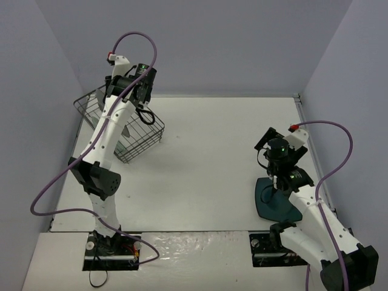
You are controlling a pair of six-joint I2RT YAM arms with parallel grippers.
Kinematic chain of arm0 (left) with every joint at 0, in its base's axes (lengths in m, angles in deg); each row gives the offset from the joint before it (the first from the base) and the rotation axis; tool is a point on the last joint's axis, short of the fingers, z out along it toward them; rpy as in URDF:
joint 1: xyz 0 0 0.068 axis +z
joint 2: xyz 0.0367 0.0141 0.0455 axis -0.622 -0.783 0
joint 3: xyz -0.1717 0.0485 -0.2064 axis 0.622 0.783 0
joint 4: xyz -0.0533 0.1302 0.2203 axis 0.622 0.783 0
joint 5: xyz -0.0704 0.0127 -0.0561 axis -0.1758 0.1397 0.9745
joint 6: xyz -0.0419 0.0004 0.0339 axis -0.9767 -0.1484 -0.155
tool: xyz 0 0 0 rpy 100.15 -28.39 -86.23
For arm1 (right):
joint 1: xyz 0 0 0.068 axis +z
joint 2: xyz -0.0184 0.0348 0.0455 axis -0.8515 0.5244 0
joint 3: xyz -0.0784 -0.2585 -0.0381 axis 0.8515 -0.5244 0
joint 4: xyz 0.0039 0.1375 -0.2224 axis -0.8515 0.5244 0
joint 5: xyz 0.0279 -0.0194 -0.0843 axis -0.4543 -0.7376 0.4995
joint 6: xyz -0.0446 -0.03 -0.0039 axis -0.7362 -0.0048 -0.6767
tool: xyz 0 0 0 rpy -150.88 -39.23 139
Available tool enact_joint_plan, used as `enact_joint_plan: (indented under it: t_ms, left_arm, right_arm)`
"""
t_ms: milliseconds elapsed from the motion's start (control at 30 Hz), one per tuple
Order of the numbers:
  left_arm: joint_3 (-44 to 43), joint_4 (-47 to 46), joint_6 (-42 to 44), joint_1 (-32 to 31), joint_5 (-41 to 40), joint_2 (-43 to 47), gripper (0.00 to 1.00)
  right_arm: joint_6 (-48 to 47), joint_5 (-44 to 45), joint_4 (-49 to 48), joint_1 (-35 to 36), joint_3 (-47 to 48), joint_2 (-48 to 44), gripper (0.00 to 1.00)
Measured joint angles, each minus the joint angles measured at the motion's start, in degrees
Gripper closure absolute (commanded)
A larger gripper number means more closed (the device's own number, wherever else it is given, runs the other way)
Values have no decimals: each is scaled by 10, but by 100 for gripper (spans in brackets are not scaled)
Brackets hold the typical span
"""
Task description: Load the plates into the dish rack
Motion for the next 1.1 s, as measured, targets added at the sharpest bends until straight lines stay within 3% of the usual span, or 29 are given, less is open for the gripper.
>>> enact_joint_plan:
  t_ms: [467, 1100]
  left_arm:
    - [3, -42, 14, 55, 48, -37, 100]
    - [50, -95, 20, 74, 87, -77, 100]
  right_arm:
    - [-2, 9, 4, 0, 0, 30, 0]
    - [-2, 16, 4, 0, 0, 30, 0]
